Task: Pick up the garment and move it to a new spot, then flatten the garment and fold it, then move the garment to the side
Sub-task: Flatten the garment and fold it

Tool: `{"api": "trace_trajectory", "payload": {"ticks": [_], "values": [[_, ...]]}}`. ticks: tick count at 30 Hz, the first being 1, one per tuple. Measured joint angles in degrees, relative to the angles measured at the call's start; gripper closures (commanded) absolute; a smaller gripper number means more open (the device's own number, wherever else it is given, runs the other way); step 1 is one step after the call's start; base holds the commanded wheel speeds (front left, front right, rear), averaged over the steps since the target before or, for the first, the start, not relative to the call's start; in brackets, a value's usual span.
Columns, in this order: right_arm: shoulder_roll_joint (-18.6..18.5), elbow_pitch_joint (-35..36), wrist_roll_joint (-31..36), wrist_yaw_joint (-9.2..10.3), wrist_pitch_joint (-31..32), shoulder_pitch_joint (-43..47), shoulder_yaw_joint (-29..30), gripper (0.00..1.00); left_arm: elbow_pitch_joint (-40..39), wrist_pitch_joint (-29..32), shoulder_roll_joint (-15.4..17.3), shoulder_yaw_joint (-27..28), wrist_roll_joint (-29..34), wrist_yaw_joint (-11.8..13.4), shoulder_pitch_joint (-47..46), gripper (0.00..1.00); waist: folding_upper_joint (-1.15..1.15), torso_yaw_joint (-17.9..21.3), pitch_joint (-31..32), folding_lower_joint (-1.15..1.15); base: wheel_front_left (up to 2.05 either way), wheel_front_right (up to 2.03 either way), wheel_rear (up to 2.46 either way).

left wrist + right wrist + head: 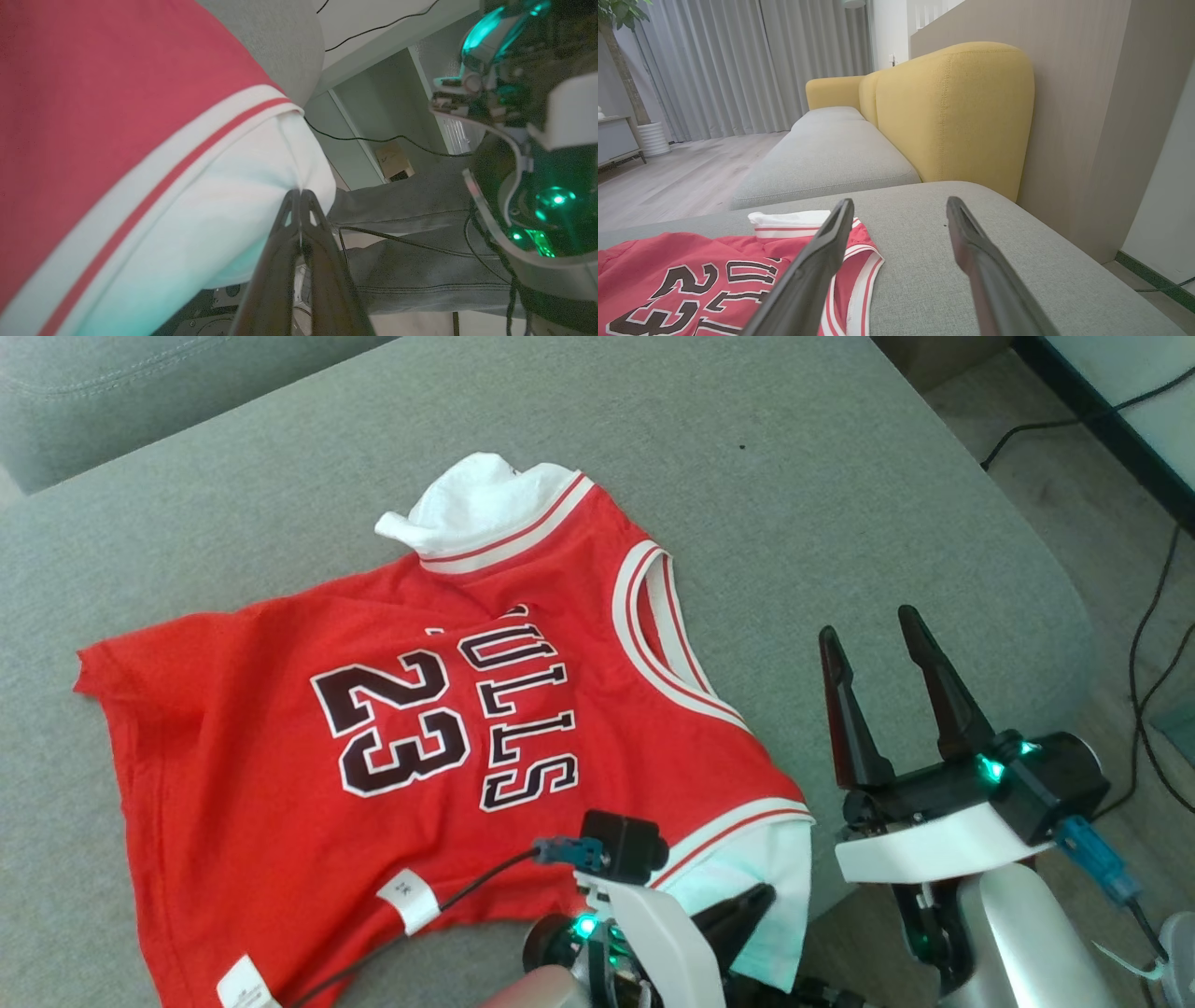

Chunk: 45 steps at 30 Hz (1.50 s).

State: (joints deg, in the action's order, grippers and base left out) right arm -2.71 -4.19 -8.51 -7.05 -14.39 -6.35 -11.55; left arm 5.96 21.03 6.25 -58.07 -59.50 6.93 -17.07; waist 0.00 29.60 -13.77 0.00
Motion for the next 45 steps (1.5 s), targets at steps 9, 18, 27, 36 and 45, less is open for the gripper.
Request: {"api": "trace_trajectory", "payload": {"ticks": [9,18,27,36,45], "values": [[0.0,0.0,0.0,0.00,0.0,0.0,0.2,0.00,-0.1,-5.5,2.7,0.1,7.7,2.0,-2.1,0.00,0.00,-0.5,-0.2,0.00,0.00,0.00,0.00],[0.0,0.0,0.0,0.00,0.0,0.0,0.5,0.00,1.5,-9.4,11.6,4.9,19.3,8.6,-10.9,0.00,0.00,-1.6,0.2,0.00,0.00,0.00,0.00],[0.0,0.0,0.1,0.00,0.0,-0.1,-1.0,0.00,14.2,-8.4,12.4,6.3,19.7,5.0,-18.2,0.00,0.00,-1.1,-1.6,0.00,0.00,0.00,0.00],[0.0,0.0,0.1,0.00,0.0,-0.1,-1.6,0.00,23.8,-7.2,10.6,4.6,20.2,0.9,-24.0,0.00,0.00,0.4,-3.1,0.01,0.00,0.00,0.00],[0.0,0.0,0.2,0.00,0.0,-0.1,-1.7,0.00,27.0,-2.3,9.8,2.0,18.8,-5.4,-25.4,1.00,0.00,0.4,-3.0,0.00,0.00,0.00,0.00]]}}
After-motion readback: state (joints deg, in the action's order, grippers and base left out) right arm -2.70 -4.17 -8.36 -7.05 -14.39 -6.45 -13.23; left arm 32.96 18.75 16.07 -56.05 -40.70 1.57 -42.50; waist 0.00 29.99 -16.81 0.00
